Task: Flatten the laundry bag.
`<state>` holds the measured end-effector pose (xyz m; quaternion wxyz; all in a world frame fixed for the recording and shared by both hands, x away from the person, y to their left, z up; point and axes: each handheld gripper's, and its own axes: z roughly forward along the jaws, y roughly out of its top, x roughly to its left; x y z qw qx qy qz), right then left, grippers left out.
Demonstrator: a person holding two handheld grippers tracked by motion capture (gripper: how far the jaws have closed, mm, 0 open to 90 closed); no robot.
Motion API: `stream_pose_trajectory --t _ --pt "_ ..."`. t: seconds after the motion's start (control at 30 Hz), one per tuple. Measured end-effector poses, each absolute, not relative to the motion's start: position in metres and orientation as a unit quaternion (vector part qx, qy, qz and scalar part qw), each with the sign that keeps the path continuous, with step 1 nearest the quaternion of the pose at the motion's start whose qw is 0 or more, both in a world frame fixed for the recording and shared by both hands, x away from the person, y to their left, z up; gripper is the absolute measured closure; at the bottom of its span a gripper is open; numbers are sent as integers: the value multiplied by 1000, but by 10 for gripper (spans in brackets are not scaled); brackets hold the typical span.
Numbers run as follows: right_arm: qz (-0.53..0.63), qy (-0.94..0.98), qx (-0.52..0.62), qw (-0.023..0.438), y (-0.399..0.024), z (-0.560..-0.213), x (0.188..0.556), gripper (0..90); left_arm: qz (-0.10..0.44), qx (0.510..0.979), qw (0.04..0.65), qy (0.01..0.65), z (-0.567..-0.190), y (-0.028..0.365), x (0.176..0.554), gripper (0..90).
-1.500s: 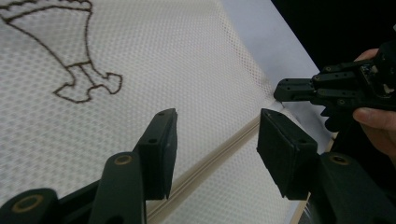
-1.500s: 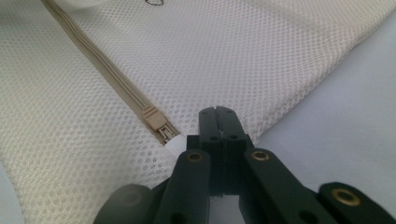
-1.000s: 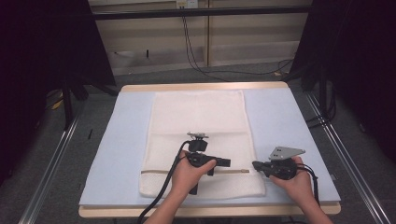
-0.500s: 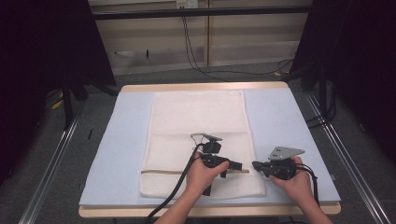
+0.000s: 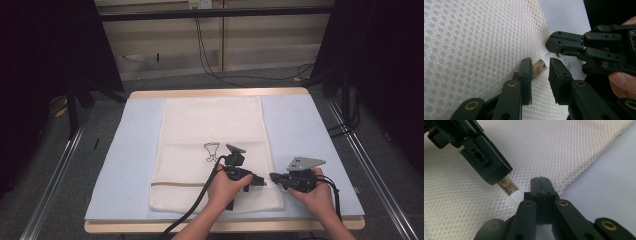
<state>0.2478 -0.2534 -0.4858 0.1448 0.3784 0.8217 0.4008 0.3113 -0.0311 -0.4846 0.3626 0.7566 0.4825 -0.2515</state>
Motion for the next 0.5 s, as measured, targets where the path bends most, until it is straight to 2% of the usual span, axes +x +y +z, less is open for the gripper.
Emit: stream_pose_trajectory --t 0.07,0.2,0.23,0.5 --pt "401 822 378 146 -254 -486 248 900 -246 761 358 482 -485 -33 312 770" --pt "401 821 380 146 -254 -486 247 900 -251 759 361 481 -486 -39 310 780" --pt "401 822 376 149 -253 -487 247 900 -250 760 358 482 -487 -39 310 845" --pt "398 823 376 152 -252 -487 246 900 -265 744 349 505 -486 -38 311 871"
